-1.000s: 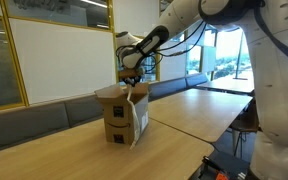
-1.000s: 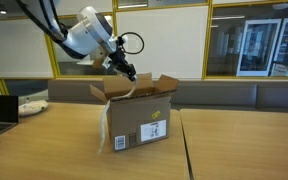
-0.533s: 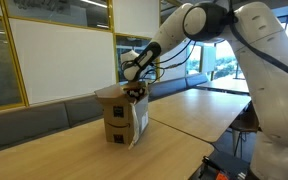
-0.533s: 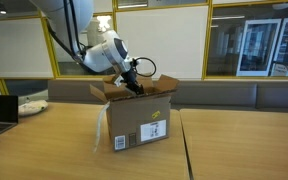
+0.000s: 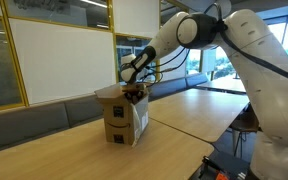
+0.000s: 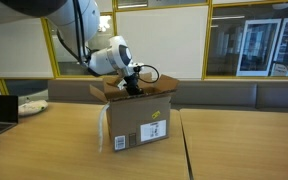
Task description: Put all the objects on the table into the cardboard box.
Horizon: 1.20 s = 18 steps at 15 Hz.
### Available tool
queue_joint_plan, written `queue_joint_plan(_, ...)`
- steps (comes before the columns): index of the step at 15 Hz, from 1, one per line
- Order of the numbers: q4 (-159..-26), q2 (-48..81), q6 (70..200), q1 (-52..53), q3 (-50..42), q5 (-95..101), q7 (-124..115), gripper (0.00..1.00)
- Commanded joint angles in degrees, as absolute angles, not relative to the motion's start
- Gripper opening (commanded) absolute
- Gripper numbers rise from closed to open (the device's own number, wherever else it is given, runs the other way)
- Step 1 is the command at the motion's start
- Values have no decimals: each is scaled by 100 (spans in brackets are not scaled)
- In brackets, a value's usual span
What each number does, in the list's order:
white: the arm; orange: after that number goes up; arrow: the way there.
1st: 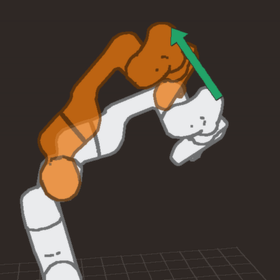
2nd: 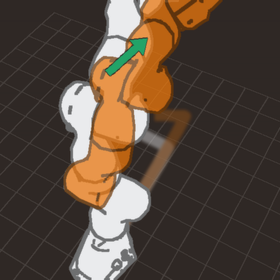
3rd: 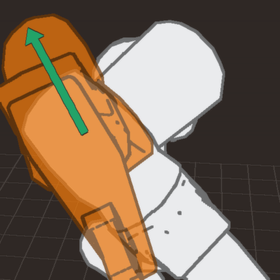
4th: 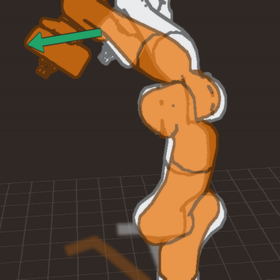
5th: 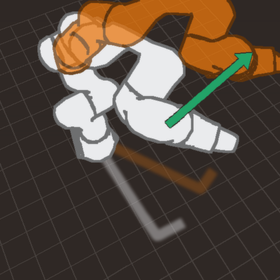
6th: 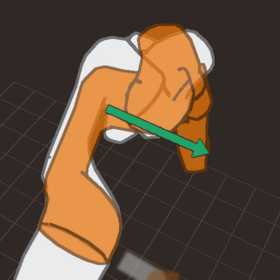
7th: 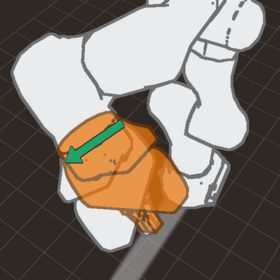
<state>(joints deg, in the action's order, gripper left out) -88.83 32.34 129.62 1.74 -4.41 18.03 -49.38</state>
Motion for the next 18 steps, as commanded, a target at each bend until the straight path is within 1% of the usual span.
queue_joint_plan(1,-8497,3344,12786,311,-567,1521,-4663,73)
queue_joint_plan(4,-8438,3245,12714,389,-595,1509,-4655,97)
queue_joint_plan(5,-8422,3207,12700,417,-601,1527,-4666,100)
queue_joint_plan(11,-8865,2342,12760,821,-702,1813,-5056,100)
queue_joint_plan(14,-9338,1687,12774,1056,-722,2117,-5496,100)
queue_joint_plan(18,-10222,762,12744,1175,-502,2492,-6075,100)
